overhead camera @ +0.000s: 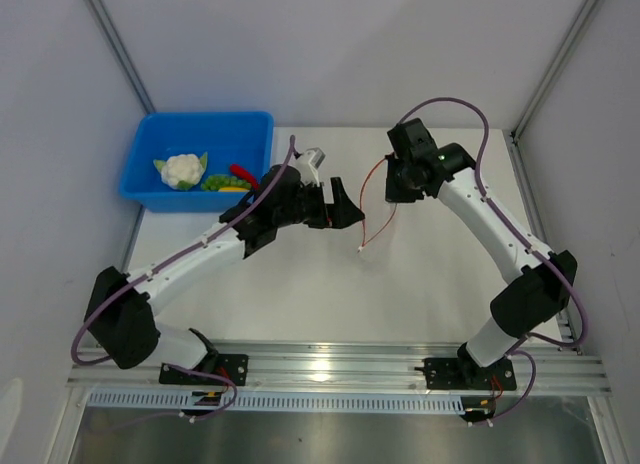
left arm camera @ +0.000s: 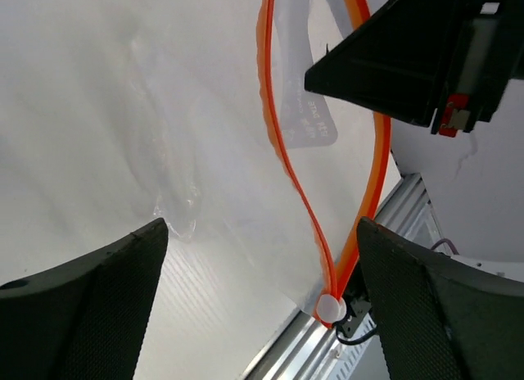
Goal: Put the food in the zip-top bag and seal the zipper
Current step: Open the zipper of the food storage bag at the center of the board, then pick up the fake vegetable from the bin.
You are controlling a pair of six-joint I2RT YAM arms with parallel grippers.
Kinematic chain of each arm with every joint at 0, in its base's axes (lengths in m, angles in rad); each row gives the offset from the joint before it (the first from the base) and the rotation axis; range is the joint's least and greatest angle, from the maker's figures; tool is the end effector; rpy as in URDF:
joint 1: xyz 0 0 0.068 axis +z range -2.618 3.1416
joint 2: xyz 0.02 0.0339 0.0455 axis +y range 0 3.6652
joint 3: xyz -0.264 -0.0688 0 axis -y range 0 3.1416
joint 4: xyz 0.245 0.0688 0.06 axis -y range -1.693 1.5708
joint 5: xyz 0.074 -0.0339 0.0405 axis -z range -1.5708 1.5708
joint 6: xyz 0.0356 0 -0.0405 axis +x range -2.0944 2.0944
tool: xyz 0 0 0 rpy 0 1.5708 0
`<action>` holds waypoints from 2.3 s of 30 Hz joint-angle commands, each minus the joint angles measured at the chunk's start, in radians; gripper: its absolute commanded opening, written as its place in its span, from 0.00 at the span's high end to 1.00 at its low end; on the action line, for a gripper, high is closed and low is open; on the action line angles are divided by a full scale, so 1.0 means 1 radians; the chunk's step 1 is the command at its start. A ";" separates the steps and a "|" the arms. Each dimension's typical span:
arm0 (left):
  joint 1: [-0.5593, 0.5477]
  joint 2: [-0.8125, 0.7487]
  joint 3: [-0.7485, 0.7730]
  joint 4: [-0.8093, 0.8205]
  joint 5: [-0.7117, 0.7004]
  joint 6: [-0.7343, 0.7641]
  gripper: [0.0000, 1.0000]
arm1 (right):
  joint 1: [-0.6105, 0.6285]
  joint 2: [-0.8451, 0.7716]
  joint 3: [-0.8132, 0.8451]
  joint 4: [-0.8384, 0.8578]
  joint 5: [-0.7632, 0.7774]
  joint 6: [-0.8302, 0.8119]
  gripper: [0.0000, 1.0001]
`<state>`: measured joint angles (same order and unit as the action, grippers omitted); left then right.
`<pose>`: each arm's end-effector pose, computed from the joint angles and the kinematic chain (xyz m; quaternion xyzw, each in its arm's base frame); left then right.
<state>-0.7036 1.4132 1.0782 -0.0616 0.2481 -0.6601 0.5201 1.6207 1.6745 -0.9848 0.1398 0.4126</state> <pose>0.2458 -0.2200 0.3084 0.0865 0.8245 -0.4264 0.3619 0.2973 0.1646 0.3626 -0.0289 0.9468 0.0818 0.3100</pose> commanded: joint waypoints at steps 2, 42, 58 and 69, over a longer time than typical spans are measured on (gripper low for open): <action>0.023 -0.129 0.066 -0.225 -0.042 0.123 0.01 | -0.005 0.013 0.051 -0.150 -0.068 -0.031 1.00; 0.685 0.608 0.762 -0.579 -0.834 -0.406 0.00 | 0.012 0.044 -0.142 -0.111 -0.213 -0.058 1.00; 0.765 0.788 0.953 -0.843 -0.919 -0.793 0.01 | -0.046 0.054 -0.210 -0.075 -0.282 -0.058 1.00; 0.836 0.848 0.962 -0.797 -0.859 -0.814 0.01 | -0.068 0.084 -0.220 -0.072 -0.276 -0.061 1.00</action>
<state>0.1181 2.2330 1.9976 -0.8768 -0.6323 -1.4380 0.4587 1.6859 1.4532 -1.0603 -0.1295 0.3641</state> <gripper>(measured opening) 0.994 0.002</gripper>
